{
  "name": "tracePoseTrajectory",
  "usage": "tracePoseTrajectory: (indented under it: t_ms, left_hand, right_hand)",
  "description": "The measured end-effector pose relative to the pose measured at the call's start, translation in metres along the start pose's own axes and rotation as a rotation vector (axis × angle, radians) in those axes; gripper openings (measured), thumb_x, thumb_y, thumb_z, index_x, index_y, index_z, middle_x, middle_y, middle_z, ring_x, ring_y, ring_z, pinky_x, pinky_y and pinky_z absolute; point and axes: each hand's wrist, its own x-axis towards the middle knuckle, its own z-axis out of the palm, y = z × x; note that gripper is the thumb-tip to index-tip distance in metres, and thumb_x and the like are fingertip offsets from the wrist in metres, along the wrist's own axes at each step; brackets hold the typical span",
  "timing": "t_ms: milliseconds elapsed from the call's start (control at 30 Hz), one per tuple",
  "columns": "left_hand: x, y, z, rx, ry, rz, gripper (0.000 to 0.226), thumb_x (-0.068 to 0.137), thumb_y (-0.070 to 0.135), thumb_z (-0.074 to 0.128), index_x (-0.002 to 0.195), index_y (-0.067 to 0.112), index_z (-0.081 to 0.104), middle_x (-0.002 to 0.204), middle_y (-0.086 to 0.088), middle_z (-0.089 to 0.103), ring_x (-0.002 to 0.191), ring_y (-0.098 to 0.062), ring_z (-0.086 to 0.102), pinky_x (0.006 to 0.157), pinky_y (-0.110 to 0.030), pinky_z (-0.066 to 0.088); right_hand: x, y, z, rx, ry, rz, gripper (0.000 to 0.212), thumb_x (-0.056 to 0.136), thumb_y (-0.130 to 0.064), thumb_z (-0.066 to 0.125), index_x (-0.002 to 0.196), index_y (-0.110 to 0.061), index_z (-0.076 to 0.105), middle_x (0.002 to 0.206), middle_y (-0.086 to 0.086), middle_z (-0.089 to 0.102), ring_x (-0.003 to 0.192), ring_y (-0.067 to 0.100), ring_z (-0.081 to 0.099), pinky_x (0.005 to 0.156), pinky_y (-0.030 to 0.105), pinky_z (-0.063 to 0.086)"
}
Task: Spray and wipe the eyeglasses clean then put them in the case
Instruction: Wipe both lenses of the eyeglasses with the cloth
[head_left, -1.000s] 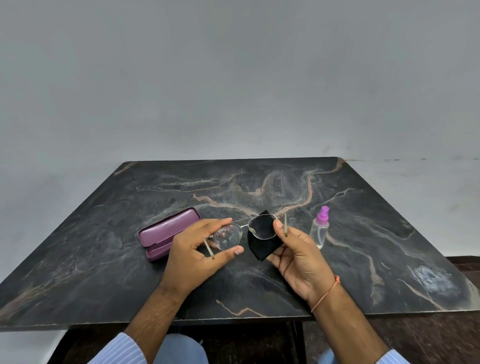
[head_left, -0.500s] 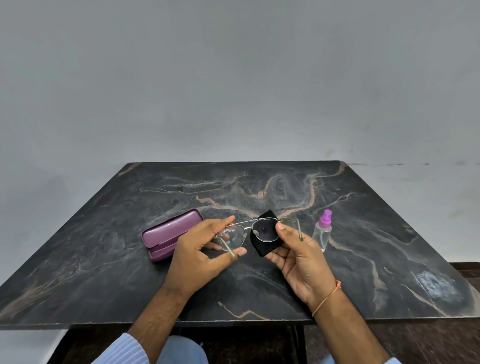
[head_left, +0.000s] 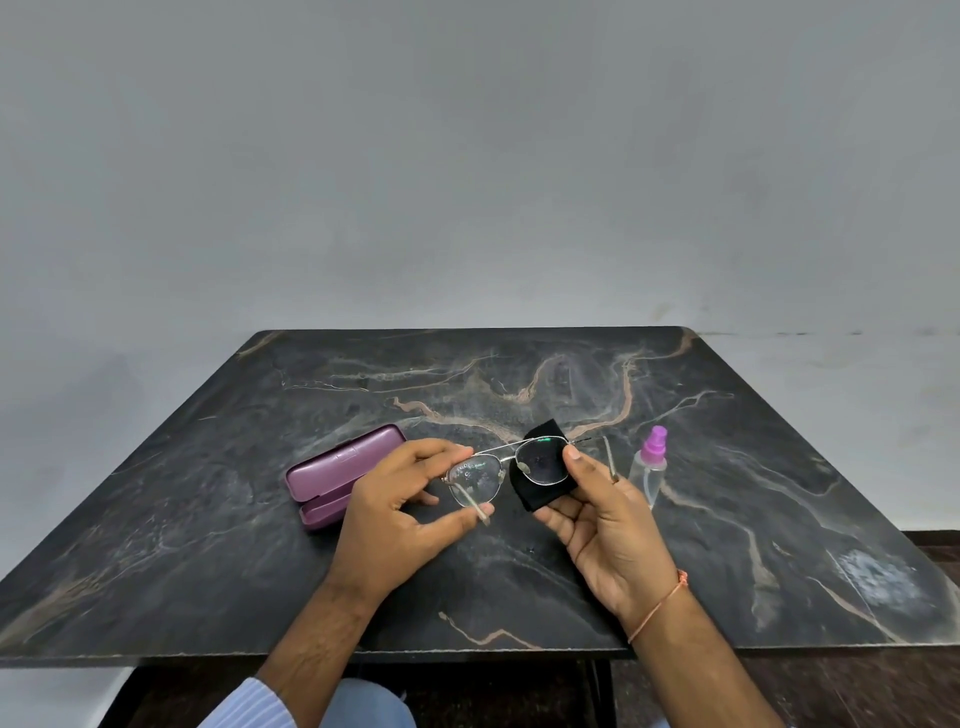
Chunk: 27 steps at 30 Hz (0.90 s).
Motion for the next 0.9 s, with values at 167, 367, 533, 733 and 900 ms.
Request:
tracePoseTrajectory:
  t_ms: [167, 367, 533, 733, 900]
  left_hand:
    - [0.003, 0.001, 0.002, -0.002, 0.024, 0.003, 0.058, 0.072, 0.024, 0.104, 0.126, 0.023, 0.082, 0.128, 0.013, 0.074, 0.118, -0.015, 0.074, 0.081, -0.026, 0.063]
    - [0.005, 0.002, 0.002, -0.06, 0.033, 0.003, 0.058, 0.074, 0.03, 0.1, 0.127, 0.019, 0.082, 0.13, 0.005, 0.071, 0.12, -0.015, 0.071, 0.083, -0.019, 0.06]
    - [0.005, -0.001, 0.002, -0.11, 0.03, 0.002, 0.059, 0.077, 0.037, 0.098, 0.13, 0.019, 0.081, 0.133, 0.004, 0.07, 0.12, -0.018, 0.072, 0.096, -0.028, 0.062]
    - [0.006, -0.004, 0.004, -0.145, 0.044, -0.02, 0.06, 0.075, 0.032, 0.099, 0.131, 0.021, 0.08, 0.133, 0.007, 0.07, 0.122, -0.018, 0.072, 0.096, -0.03, 0.063]
    - [0.006, -0.007, 0.006, -0.141, 0.03, -0.01, 0.061, 0.074, 0.027, 0.101, 0.131, 0.024, 0.08, 0.132, 0.011, 0.071, 0.125, -0.016, 0.071, 0.099, -0.019, 0.058]
  right_hand:
    - [-0.007, 0.004, 0.003, -0.085, -0.162, 0.033, 0.036, 0.094, -0.032, 0.079, 0.119, -0.007, 0.078, 0.127, 0.029, 0.07, 0.108, 0.038, 0.066, 0.084, 0.038, 0.066]
    - [-0.008, 0.014, 0.013, -0.114, -0.256, 0.082, 0.031, 0.094, -0.016, 0.068, 0.121, -0.001, 0.073, 0.12, 0.027, 0.075, 0.095, 0.025, 0.077, 0.092, 0.044, 0.063]
    - [-0.003, 0.019, 0.019, -0.147, -0.278, 0.137, 0.013, 0.098, -0.023, 0.075, 0.102, -0.011, 0.073, 0.106, 0.019, 0.067, 0.098, 0.028, 0.071, 0.086, 0.048, 0.065]
    - [0.001, 0.022, 0.018, -0.12, -0.251, 0.108, 0.021, 0.084, -0.023, 0.088, 0.098, -0.009, 0.079, 0.095, 0.015, 0.067, 0.083, 0.023, 0.072, 0.079, 0.042, 0.067]
    - [0.001, 0.021, 0.019, -0.071, -0.311, 0.148, 0.008, 0.098, -0.009, 0.072, 0.1, -0.014, 0.079, 0.092, 0.009, 0.068, 0.092, 0.023, 0.072, 0.094, 0.055, 0.06]
